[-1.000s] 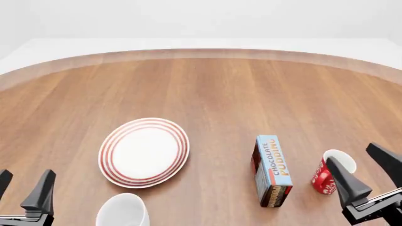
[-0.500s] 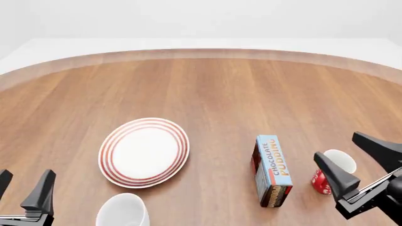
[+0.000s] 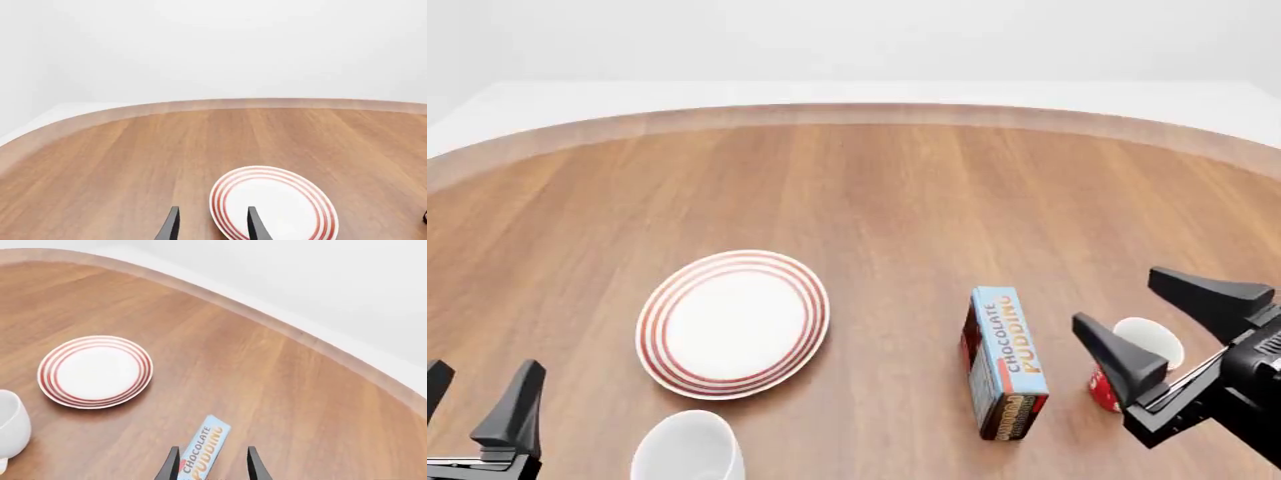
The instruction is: Pick up the white mug and put it on the plate, and put the chocolate pudding to the right of the plate.
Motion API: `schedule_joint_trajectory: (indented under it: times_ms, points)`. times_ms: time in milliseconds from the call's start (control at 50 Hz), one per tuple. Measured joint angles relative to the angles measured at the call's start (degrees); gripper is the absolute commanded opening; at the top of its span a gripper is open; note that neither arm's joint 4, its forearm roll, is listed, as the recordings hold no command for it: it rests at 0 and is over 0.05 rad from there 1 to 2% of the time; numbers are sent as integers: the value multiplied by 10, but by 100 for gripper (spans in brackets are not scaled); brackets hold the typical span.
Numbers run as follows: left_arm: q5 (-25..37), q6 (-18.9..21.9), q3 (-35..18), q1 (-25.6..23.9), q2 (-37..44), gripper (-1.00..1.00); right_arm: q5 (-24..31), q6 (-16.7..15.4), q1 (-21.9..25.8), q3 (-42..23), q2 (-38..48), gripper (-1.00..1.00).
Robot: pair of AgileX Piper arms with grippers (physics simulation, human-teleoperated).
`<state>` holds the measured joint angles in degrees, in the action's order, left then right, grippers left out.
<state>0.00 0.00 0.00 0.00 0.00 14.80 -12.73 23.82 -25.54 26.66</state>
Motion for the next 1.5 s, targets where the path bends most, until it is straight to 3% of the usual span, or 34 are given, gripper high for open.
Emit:
schedule_joint_trajectory:
  times_ms: [440,980,1500]
  points:
    - [0,0,0,0,0,100,36,6,9,-35,59,100]
    - [0,0,0,0,0,100,111,79,17,-98,106,100]
    - [0,0,0,0,0,100,142,81,10,-140,190,100]
